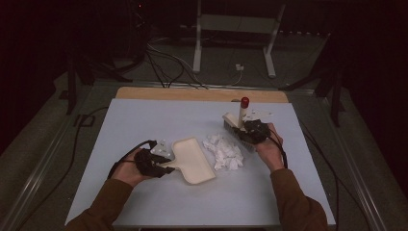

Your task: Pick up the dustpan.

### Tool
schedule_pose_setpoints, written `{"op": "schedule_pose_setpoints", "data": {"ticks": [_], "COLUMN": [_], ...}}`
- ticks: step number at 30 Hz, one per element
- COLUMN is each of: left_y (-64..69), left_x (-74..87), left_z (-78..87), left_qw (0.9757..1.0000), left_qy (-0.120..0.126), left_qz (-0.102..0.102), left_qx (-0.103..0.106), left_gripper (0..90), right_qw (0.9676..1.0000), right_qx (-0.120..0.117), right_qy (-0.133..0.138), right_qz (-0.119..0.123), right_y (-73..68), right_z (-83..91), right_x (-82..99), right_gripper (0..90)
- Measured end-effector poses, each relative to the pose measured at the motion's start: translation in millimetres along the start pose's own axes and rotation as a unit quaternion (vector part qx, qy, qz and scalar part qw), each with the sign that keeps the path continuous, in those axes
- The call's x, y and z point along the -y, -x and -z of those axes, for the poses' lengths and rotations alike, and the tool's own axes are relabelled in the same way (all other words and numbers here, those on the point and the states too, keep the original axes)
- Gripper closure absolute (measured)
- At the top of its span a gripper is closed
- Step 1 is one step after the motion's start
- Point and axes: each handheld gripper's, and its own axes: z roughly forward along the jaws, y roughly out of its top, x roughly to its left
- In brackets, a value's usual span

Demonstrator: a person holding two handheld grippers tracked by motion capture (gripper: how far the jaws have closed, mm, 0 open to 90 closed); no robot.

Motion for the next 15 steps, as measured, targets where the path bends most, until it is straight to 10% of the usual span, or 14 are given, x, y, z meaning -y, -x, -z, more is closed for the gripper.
{"op": "schedule_pose_setpoints", "data": {"ticks": [15], "left_y": [-5.1], "left_x": [-0.2], "left_z": [-7.2], "left_qw": [0.9999], "left_qy": [-0.009], "left_qz": [0.005], "left_qx": [0.01], "left_gripper": [66.5], "right_qw": [0.9958], "right_qx": [-0.059], "right_qy": [0.018], "right_qz": [0.068], "right_y": [-1.4], "right_z": [-19.1], "right_x": [-2.9], "right_gripper": [67.0]}}
